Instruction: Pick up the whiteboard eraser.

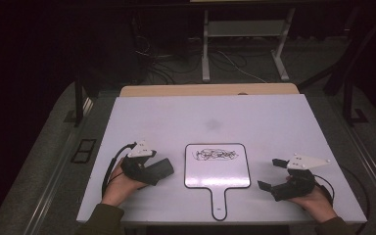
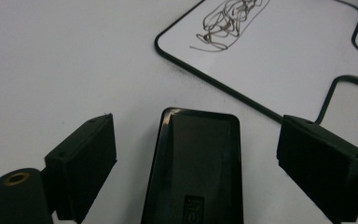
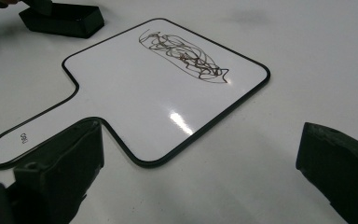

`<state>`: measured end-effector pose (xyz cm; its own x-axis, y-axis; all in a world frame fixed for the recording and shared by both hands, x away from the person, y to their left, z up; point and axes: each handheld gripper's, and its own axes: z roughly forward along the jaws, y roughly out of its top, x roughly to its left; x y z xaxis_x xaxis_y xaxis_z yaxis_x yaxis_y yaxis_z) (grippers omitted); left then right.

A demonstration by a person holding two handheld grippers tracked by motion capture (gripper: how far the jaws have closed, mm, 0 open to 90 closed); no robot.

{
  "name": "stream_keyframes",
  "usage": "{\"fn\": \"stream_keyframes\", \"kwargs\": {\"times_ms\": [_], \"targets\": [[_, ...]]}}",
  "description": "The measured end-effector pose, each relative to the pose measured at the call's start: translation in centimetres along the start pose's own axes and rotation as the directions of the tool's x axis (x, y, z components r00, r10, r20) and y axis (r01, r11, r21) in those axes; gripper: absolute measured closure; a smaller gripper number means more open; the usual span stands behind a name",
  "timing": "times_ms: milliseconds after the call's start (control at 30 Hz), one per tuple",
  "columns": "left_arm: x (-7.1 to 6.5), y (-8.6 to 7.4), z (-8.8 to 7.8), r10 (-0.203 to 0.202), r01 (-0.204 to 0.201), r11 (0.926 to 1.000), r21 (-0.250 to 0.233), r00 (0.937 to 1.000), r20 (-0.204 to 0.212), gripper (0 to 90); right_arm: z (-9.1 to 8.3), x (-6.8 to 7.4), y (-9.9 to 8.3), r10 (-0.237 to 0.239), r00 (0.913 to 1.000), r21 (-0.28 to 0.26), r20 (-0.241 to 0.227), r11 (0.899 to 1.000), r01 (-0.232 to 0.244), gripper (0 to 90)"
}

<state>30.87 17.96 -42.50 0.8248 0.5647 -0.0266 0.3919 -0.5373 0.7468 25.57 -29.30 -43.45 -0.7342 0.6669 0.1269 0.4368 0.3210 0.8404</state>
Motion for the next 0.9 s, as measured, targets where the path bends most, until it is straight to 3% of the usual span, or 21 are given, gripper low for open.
{"fn": "stream_keyframes", "kwargs": {"times_ms": [267, 500, 900], "targets": [[0.4, -0.5, 0.2, 0.000, 0.000, 0.9980, 0.062, 1.0000, 0.002, 13.7, 0.0, 0.0, 0.0, -0.002, 1.0000, 0.001, -0.006, 1.000, 0.002, 0.0], [0.6, -1.0, 0.3, 0.013, -0.012, 0.9916, 0.129, 0.9999, -0.001, 17.0, 0.0, 0.0, 0.0, -0.004, 1.0000, 0.004, -0.004, 1.000, 0.004, 0.0], [0.7, -1.4, 0.1, 0.007, -0.010, 0.9874, 0.158, 0.9998, 0.018, 25.5, 0.1, 0.0, 0.0, -0.003, 1.0000, 0.007, -0.007, 1.000, 0.003, 0.0]]}}
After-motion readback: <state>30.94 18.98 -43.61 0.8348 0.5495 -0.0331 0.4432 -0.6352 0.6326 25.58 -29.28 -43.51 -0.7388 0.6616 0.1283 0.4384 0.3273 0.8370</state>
